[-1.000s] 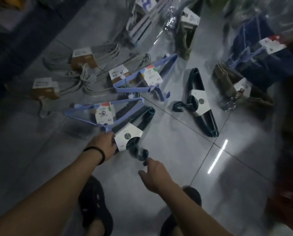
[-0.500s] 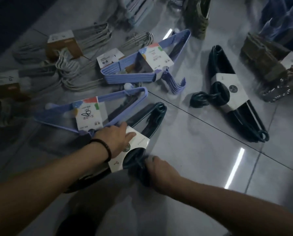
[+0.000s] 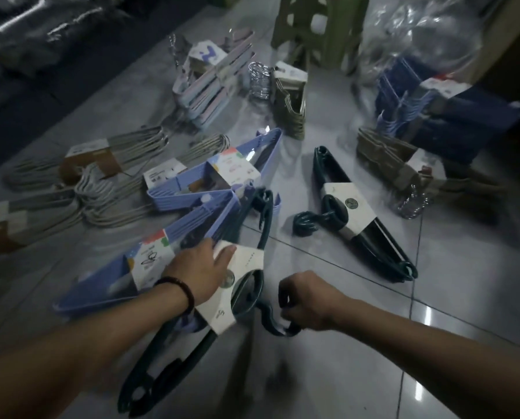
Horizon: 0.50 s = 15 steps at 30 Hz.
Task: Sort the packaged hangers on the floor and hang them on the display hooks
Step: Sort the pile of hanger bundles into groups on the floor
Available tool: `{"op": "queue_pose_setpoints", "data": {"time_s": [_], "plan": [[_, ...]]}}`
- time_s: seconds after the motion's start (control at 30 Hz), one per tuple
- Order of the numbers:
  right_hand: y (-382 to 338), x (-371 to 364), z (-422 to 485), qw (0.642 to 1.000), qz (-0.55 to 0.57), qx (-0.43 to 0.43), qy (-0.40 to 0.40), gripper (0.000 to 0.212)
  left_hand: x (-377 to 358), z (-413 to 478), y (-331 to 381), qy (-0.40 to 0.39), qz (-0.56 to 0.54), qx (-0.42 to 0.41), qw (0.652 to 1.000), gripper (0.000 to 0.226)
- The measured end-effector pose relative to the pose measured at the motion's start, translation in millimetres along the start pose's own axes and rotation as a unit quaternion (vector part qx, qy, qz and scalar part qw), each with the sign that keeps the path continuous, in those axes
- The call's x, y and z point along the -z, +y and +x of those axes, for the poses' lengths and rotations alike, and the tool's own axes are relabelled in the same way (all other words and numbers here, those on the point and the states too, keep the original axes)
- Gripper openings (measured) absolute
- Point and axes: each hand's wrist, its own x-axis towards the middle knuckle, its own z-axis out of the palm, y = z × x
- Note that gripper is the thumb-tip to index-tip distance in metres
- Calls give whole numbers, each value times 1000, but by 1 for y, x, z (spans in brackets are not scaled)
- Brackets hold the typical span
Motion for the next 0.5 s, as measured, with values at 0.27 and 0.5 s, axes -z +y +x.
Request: {"op": "queue_pose_setpoints", "data": {"time_s": [0.27, 0.5], "plan": [[2, 11, -14, 993, 20, 50, 101, 13, 34, 7, 17, -1, -50, -25, 998, 60], [-15, -6, 10, 913, 398, -8, 89, 20, 73, 14, -5, -42, -82, -16, 996, 49]]}}
